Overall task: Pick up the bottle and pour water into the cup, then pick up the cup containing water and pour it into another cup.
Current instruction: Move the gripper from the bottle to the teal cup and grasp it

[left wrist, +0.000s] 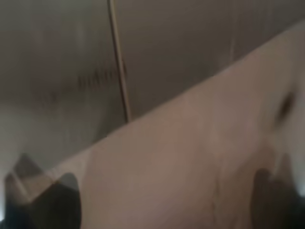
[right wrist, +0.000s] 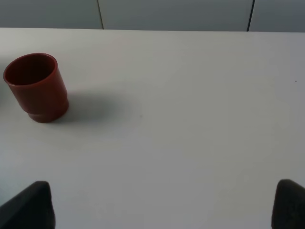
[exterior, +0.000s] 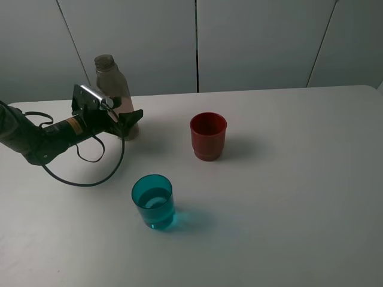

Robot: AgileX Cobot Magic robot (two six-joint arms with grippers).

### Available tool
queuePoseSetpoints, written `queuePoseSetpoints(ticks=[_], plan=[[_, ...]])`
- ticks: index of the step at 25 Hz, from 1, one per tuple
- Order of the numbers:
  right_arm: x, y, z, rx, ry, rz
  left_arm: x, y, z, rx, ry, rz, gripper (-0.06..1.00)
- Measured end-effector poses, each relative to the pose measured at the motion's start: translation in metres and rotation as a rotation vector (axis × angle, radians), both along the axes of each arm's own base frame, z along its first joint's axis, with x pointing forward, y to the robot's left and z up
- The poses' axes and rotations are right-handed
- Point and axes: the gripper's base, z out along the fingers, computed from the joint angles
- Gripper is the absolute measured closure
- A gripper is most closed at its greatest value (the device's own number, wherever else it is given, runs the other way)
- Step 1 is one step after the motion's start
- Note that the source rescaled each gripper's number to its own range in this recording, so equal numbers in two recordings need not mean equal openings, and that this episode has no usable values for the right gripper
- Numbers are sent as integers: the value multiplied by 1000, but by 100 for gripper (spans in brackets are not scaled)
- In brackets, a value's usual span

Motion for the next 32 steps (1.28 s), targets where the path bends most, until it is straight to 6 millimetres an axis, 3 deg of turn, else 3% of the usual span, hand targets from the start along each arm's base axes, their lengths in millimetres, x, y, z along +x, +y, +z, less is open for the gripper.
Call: queuePoseSetpoints(ticks=[14, 24, 32], plan=[[0, 0, 0, 0, 0, 0, 2, 0, 110, -72, -225, -3, -5], [0, 0, 0, 0, 0, 0, -21, -1, 198, -66, -323, -29, -5], [0, 0, 0, 0, 0, 0, -29, -4, 213, -9, -261, -29, -6]])
